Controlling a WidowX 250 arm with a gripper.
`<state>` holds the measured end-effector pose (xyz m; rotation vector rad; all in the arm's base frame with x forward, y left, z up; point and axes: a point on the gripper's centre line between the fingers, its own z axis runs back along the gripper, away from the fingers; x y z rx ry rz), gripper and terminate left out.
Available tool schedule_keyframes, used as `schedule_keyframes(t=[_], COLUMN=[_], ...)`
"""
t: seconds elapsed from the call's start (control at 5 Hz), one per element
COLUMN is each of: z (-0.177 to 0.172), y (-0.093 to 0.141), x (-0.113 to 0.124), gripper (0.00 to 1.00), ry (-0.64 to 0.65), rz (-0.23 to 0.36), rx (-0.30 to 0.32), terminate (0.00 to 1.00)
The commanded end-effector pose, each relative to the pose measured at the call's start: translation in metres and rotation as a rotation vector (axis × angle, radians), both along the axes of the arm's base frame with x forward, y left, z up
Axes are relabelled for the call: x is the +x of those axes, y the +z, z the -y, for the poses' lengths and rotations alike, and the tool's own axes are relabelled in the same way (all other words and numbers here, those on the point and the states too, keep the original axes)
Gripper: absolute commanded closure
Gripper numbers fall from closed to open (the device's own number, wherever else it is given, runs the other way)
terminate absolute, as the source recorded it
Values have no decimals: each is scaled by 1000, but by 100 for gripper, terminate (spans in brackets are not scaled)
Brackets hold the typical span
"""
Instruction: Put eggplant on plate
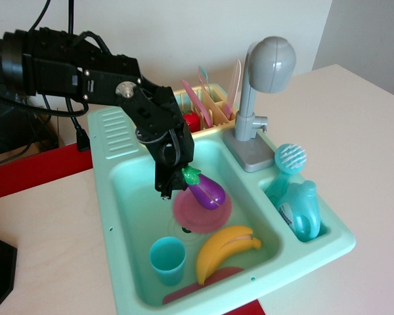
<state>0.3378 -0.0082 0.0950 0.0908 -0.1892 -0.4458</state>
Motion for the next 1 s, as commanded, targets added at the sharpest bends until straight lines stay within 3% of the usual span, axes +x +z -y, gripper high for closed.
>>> schedule_keyframes(t=[0.0,0.2,0.4,0.6,0.8], z=[-19,-21,-20,-22,-33], y=[-12,-18,-10,12,36], x=[0,-5,-9,-17,-20], gripper=[100,100,0,0,0], ry=[40,49,60,116,117], rz=[26,22,35,54,65], rx=[20,29,6,-8,40], terminate=[0,0,0,0,0])
